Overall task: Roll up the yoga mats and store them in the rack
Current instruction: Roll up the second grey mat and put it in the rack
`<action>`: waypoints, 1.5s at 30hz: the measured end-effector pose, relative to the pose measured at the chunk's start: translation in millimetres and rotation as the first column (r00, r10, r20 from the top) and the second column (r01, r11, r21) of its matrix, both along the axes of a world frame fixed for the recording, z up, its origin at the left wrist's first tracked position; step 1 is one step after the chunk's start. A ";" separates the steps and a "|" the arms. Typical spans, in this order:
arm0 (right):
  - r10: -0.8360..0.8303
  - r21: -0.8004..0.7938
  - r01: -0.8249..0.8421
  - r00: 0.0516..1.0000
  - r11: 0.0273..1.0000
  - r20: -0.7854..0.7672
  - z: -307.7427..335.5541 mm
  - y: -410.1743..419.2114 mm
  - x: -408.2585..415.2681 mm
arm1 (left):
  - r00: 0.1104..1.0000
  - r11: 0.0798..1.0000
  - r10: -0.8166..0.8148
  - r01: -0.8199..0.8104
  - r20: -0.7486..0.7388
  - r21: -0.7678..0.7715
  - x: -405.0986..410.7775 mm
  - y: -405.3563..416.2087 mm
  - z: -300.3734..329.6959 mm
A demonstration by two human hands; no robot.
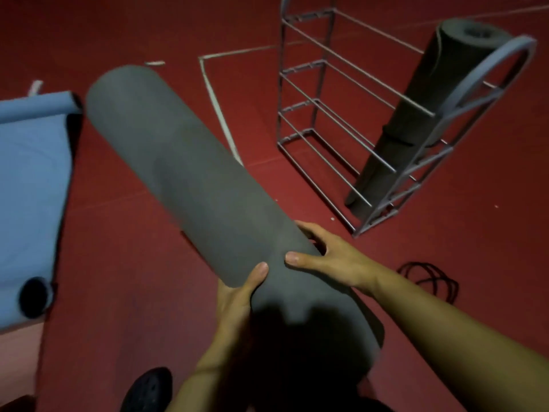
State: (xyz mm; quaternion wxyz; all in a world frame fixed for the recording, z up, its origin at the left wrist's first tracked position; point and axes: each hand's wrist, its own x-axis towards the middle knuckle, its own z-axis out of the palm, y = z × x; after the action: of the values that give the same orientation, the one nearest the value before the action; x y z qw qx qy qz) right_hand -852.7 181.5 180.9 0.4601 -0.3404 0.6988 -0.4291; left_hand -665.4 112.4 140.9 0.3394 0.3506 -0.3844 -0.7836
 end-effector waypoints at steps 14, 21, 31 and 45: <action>-0.322 0.481 0.502 0.854 0.719 -0.409 -203.1 113.5 -153.0 | 0.862 0.987 -0.106 0.031 0.496 0.157 -98.1 31.8 -127.4; -0.019 0.673 0.388 0.874 0.630 -0.486 -284.1 141.6 -189.7 | 0.892 0.948 -0.145 0.002 0.428 0.318 -86.0 39.5 -183.1; 0.039 0.758 0.395 0.875 0.518 -0.482 -353.9 160.2 -182.2 | 0.883 0.814 -0.161 -0.134 0.441 0.565 -82.6 34.2 -199.3; -0.365 0.347 0.389 0.921 0.853 -0.135 -198.4 78.0 -109.4 | 0.889 0.871 -0.082 -0.156 0.450 0.466 -67.4 20.3 -122.5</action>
State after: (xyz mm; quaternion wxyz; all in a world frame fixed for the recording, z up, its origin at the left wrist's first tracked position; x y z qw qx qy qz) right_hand -962.1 259.5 -17.5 0.3996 -0.1186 0.8340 -0.3615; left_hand -732.8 132.7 18.5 0.1550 0.6064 -0.2351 -0.7436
